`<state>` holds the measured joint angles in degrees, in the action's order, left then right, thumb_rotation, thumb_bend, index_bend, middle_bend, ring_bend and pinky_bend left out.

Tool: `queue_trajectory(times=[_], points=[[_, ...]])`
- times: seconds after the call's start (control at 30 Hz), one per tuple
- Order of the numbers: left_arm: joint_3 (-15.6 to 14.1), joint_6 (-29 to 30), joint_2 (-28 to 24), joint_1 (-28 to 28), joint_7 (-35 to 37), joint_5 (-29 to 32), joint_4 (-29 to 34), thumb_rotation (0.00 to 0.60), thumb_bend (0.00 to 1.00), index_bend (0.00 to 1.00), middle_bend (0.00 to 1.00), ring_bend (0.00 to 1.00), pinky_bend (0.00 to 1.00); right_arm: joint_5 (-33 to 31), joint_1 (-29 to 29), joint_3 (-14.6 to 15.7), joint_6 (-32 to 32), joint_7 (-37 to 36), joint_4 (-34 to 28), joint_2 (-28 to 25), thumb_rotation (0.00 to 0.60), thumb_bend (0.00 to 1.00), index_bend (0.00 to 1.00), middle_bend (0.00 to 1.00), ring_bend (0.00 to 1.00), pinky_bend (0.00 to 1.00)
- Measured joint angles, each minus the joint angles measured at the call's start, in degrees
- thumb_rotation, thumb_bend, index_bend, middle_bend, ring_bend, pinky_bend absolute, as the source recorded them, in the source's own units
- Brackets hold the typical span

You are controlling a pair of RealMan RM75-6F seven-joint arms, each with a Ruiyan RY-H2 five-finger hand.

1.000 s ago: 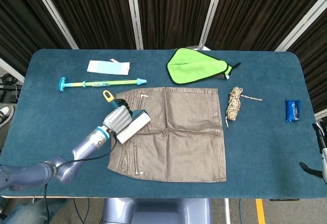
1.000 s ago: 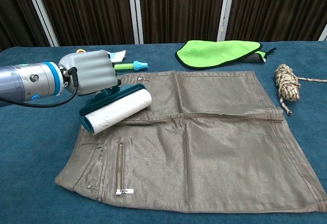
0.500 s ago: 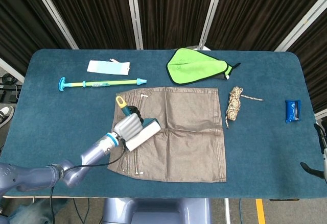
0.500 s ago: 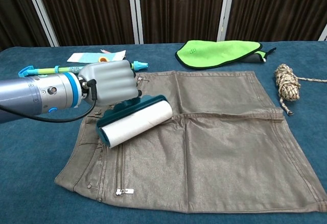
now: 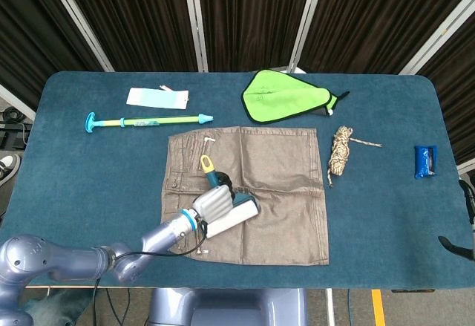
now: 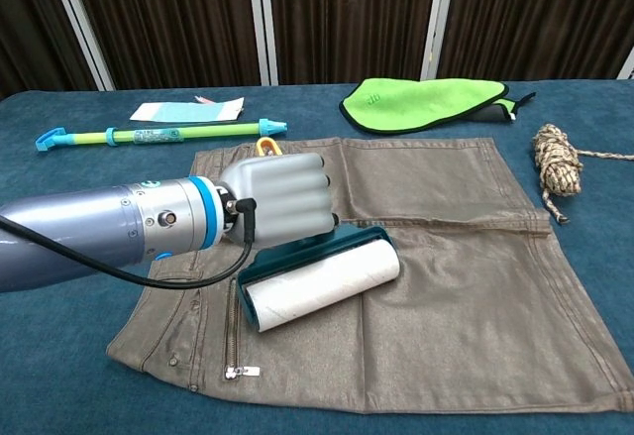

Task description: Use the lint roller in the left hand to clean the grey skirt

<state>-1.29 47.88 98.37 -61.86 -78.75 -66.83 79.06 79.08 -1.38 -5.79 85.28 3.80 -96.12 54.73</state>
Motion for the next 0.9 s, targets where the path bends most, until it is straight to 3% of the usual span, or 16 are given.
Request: queue_trajectory(times=[0.57,0.9], points=[[0.10,-0.02,5.35,-1.59,-0.03,0.15,-1.45,0.600,0.96,0.65,0.49,0.38,0.43,-0.04,-0.01,-0.06,0.12,0.47,0.12,0.21,0.600,0.00,0.00,0.00,0.00,0.00],[-0.50,0.93,3.79,-1.33,-0.97,1.39,-2.31,0.600,0.96,0.65,0.49,0.38,0.43,0.02,0.02,0.00,0.15,0.77,0.04,0.29,0.600,0.00,0.00,0.00,0.00,0.00]])
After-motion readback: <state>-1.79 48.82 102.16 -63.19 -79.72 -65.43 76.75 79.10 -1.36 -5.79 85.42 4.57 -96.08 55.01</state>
